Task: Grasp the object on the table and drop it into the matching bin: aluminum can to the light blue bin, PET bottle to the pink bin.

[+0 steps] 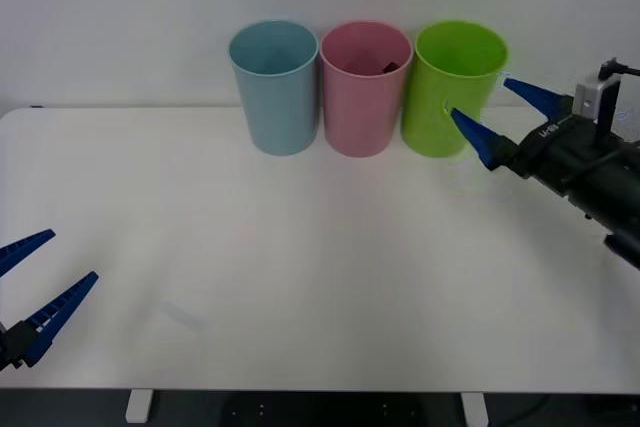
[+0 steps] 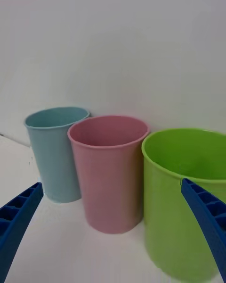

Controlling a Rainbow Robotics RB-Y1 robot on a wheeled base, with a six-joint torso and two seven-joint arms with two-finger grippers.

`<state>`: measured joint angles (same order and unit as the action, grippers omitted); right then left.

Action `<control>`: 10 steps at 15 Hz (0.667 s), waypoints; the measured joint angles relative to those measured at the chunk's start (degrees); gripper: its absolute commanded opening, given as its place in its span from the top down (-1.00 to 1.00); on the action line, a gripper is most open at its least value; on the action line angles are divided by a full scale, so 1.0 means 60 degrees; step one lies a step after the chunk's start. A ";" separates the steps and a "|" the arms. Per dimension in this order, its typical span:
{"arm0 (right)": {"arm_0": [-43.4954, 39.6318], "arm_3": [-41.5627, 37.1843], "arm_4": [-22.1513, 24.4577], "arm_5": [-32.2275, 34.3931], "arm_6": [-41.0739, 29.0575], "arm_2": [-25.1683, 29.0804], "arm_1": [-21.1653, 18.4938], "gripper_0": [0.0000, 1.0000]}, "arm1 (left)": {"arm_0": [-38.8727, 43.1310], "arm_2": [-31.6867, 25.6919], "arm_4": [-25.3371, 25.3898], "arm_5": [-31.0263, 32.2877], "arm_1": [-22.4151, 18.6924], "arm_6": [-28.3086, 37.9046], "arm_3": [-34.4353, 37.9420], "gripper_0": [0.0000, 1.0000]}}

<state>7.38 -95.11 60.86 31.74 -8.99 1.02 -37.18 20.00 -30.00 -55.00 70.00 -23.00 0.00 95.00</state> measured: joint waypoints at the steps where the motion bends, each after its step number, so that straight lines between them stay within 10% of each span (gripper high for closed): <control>1: -0.0329 -0.0093 -0.0050 0.0274 0.0129 0.0258 0.0001 -1.00 | 0.0000 0.0000 0.0000 0.0000 0.0000 0.0000 0.0000 -1.00; 10: -0.2966 -0.0556 -0.0710 0.1099 0.2886 0.1724 0.0078 -1.00 | 0.0000 0.0000 0.0000 0.0000 0.0000 0.0000 0.0000 -1.00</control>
<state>-10.42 -98.45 56.60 38.33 8.33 11.37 -36.71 20.00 -30.00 -55.00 70.00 -23.00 0.00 95.00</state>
